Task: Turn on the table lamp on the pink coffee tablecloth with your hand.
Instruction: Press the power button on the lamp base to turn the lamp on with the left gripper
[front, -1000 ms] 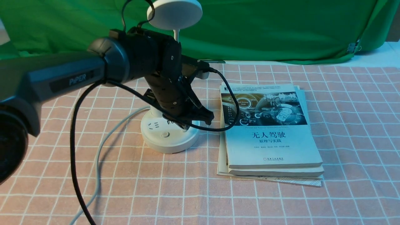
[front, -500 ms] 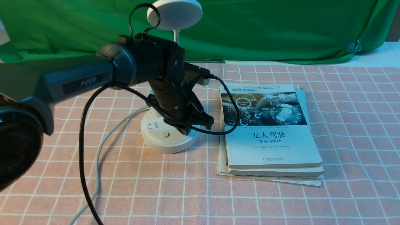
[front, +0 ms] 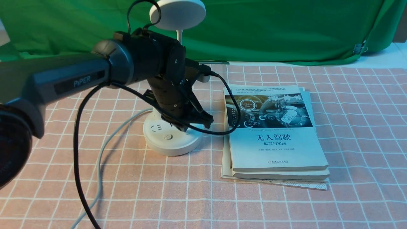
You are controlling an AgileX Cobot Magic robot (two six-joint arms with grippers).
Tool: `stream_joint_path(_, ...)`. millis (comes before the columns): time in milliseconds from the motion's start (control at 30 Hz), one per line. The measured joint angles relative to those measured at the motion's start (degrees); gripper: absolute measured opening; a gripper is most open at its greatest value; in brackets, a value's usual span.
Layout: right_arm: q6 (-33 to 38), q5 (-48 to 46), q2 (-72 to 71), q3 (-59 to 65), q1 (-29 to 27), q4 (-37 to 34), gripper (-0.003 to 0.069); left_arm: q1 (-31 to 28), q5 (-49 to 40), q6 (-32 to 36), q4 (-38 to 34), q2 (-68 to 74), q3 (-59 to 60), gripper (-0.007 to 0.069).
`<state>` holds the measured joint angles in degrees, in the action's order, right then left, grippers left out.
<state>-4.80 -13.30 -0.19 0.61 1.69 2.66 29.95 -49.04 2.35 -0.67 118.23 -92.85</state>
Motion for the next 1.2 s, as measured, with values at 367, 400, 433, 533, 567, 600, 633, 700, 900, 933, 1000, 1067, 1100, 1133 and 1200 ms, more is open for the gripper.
stream_joint_path(367,0.0,0.0,0.0,0.0,0.0,0.0,0.0241,0.0,0.9,-0.7,-1.1,1.5,0.2,0.0021)
stream_joint_path(400,0.0,0.0,0.0,0.0,0.0,0.0,0.0241,0.0,0.9,-0.7,-1.2,1.6,0.2,0.0021)
stream_joint_path(433,0.0,0.0,0.0,0.0,0.0,0.0,0.0241,0.0,0.9,-0.7,-1.2,1.6,0.2,0.0021)
stream_joint_path(533,0.0,0.0,0.0,0.0,0.0,0.0,0.0241,0.0,0.9,-0.7,-1.2,1.8,0.2,0.0021)
stream_joint_path(567,0.0,0.0,0.0,0.0,0.0,0.0,0.0241,0.0,0.9,-0.7,-1.2,1.9,0.2,0.0021)
stream_joint_path(600,0.0,0.0,0.0,0.0,0.0,0.0,0.0241,0.0,0.9,-0.7,-1.2,1.9,0.2,0.0021)
stream_joint_path(633,0.0,0.0,0.0,0.0,0.0,0.0,0.0241,0.0,0.6,-0.7,-1.2,2.1,0.0,0.0021)
stream_joint_path(700,0.0,0.0,0.0,0.0,0.0,0.0,0.0241,0.0,0.1,-0.7,-1.2,2.5,-0.3,0.0021)
stream_joint_path(900,0.0,0.0,0.0,0.0,0.0,0.0,0.0241,0.0,-1.9,-0.7,-1.2,4.1,-1.3,0.0021)
stream_joint_path(933,0.0,0.0,0.0,0.0,0.0,0.0,0.0241,0.0,-1.9,-0.7,-1.2,4.2,-1.3,0.0021)
stream_joint_path(1000,0.0,0.0,0.0,0.0,0.0,0.0,0.0241,0.0,-2.0,-0.7,-1.2,4.2,-1.4,0.0021)
stream_joint_path(1067,0.0,0.0,0.0,0.0,0.0,0.0,0.0241,0.0,-2.2,-0.7,-1.2,4.3,-1.6,0.0021)
stream_joint_path(1100,0.0,0.0,0.0,0.0,0.0,0.0,0.0241,0.0,-2.2,-0.7,-1.2,4.3,-1.6,0.0021)
stream_joint_path(1133,0.0,0.0,0.0,0.0,0.0,0.0,0.0241,0.0,-2.3,-0.7,-1.2,4.5,-1.7,0.0021)
stream_joint_path(1200,0.0,0.0,0.0,0.0,0.0,0.0,0.0241,0.0,-2.5,-0.7,-1.3,4.6,-1.8,0.0021)
